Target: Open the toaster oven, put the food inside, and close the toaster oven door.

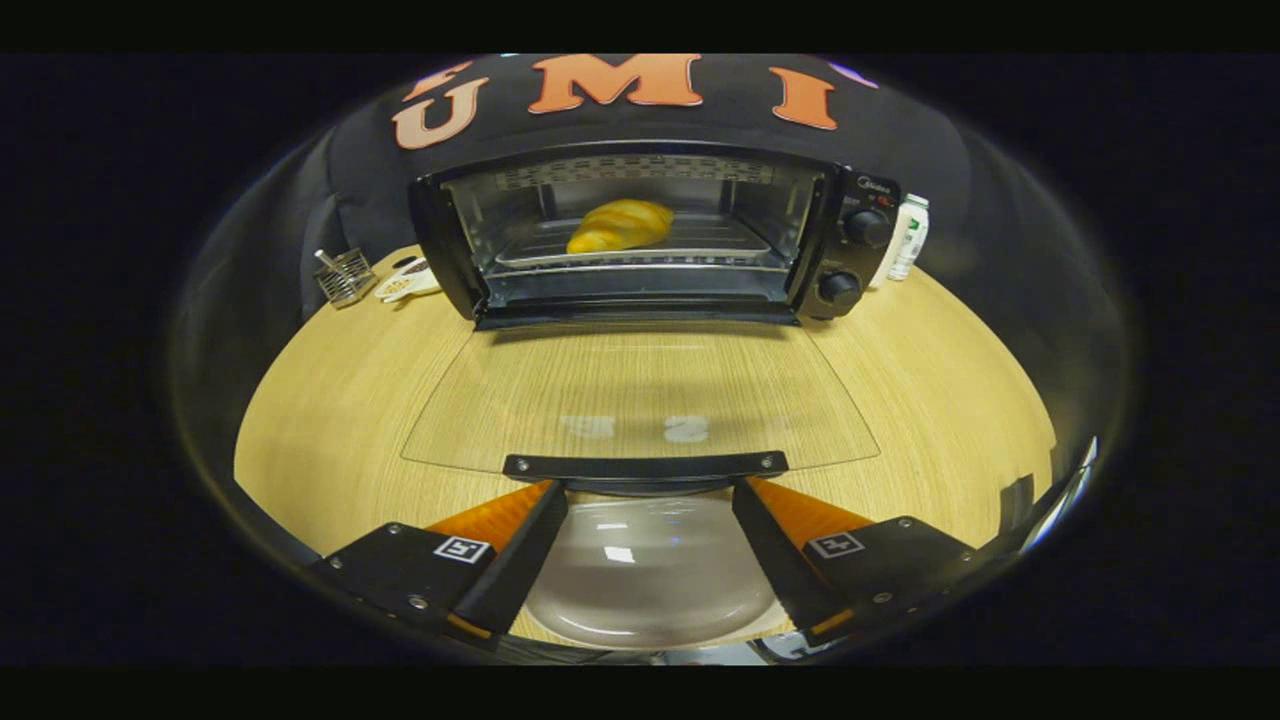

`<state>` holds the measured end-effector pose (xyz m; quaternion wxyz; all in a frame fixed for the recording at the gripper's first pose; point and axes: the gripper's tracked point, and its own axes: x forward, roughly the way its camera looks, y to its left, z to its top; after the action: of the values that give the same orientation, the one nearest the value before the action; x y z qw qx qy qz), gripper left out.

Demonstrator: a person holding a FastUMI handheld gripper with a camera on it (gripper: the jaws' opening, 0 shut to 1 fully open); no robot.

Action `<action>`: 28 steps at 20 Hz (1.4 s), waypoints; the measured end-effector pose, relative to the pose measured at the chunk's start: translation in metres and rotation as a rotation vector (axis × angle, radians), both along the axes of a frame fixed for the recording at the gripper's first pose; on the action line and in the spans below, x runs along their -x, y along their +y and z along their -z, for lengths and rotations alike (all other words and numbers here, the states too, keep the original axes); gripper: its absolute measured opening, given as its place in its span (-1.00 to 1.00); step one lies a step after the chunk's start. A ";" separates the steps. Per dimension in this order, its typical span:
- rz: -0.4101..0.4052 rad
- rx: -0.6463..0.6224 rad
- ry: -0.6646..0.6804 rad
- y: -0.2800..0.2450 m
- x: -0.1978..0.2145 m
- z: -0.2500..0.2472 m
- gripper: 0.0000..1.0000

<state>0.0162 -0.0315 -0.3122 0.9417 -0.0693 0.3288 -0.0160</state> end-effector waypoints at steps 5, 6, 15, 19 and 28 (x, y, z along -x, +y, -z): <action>-0.003 -0.010 -0.065 0.003 0.002 -0.020 0.98; -0.006 -0.011 -0.087 0.005 0.001 -0.028 0.98; -0.025 -0.016 -0.217 0.009 -0.008 -0.083 1.00; -0.037 -0.008 -0.258 0.013 -0.017 -0.105 1.00; -0.047 -0.012 -0.348 0.022 -0.051 -0.154 1.00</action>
<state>0.0670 -0.0096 -0.1578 0.9850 -0.0675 0.1590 -0.0039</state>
